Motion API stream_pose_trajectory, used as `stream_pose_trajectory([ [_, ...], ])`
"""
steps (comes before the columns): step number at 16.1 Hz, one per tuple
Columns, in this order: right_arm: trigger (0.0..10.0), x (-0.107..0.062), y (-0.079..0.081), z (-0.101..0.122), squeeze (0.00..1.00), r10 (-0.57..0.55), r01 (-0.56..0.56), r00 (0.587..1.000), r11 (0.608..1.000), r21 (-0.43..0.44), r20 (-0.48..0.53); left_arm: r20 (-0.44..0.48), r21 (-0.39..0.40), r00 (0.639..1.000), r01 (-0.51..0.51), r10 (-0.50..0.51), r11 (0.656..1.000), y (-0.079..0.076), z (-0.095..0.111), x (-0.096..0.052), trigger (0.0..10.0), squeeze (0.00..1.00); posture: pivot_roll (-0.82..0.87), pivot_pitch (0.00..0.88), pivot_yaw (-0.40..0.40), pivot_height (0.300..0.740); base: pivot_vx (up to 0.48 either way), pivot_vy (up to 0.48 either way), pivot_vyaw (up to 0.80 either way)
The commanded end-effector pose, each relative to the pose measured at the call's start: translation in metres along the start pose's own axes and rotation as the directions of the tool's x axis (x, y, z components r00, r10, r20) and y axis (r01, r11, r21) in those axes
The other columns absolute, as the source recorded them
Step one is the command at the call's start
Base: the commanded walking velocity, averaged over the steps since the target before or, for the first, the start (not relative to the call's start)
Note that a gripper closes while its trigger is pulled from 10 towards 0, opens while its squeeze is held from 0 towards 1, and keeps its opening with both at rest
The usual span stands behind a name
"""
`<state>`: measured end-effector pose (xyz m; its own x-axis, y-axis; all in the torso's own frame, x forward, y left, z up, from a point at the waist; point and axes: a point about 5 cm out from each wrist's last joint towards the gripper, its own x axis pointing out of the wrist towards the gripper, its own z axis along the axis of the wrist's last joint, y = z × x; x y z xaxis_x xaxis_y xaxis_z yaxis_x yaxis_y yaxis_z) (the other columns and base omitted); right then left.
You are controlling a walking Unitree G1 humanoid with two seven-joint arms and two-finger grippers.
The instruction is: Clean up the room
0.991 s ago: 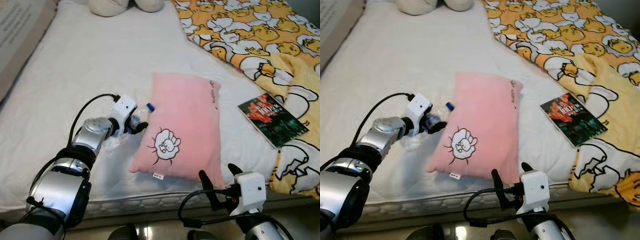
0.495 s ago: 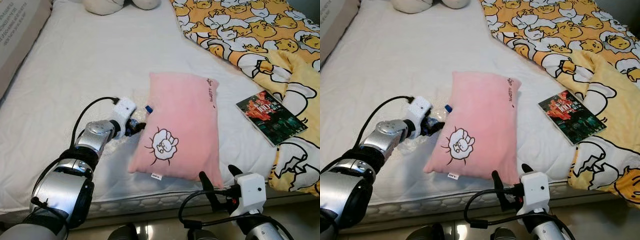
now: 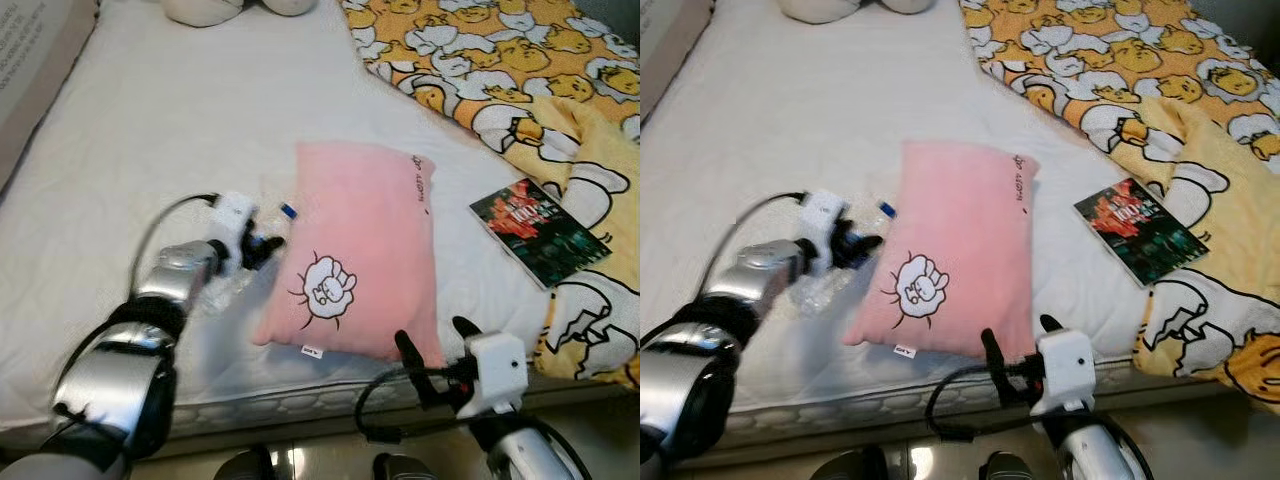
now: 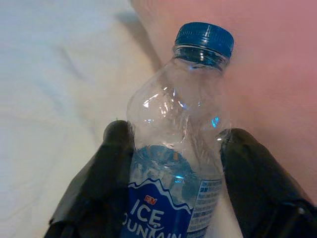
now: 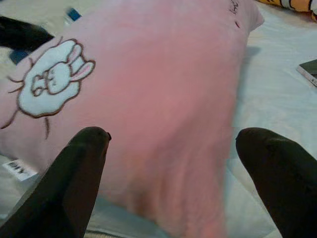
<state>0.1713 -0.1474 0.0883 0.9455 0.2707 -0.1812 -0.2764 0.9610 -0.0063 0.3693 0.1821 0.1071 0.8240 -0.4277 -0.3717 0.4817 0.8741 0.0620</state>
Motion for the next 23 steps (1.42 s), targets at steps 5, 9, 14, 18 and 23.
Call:
stream_pose_trajectory([
  [5, 10.0, 0.027, -0.008, -0.001, 0.0, 0.0, -0.001, 1.0, 0.999, 0.038, 0.023, 0.186, -0.096, 0.977, -0.087, 0.103, 0.992, 0.001, 0.003, -0.03, 0.0, 0.0, -0.12, 0.032, 0.038, 0.74, 0.0, 0.0, 0.0],
  [9, 10.0, 0.052, -0.025, 0.002, 0.0, -0.049, 0.047, 0.997, 0.998, 0.039, 0.057, 0.312, -0.143, 0.926, -0.175, 0.212, 0.974, -0.025, -0.011, -0.065, 0.0, 0.0, -0.07, 0.0, 0.039, 0.74, 0.0, 0.0, 0.0],
  [14, 10.0, 0.074, -0.032, 0.01, 0.0, -0.085, 0.08, 0.99, 0.996, 0.046, 0.116, 0.293, -0.199, 0.892, -0.296, 0.345, 0.934, -0.037, -0.015, -0.077, 10.0, 0.0, -0.05, 0.0, 0.034, 0.74, 0.0, 0.0, 0.0],
  [18, 10.0, 0.078, -0.036, 0.009, 0.0, -0.102, 0.095, 0.987, 0.994, 0.062, 0.127, 0.306, -0.225, 0.87, -0.328, 0.386, 0.918, -0.042, -0.009, -0.069, 10.0, 0.0, -0.06, 0.0, 0.023, 0.74, 0.0, 0.0, 0.0],
  [23, 10.0, 0.082, -0.039, 0.008, 0.0, -0.109, 0.098, 0.987, 0.991, 0.096, 0.119, 0.336, -0.232, 0.871, -0.292, 0.358, 0.928, -0.06, 0.002, -0.053, 10.0, 0.0, -0.08, 0.0, 0.012, 0.74, -0.232, 0.0, 0.0],
])
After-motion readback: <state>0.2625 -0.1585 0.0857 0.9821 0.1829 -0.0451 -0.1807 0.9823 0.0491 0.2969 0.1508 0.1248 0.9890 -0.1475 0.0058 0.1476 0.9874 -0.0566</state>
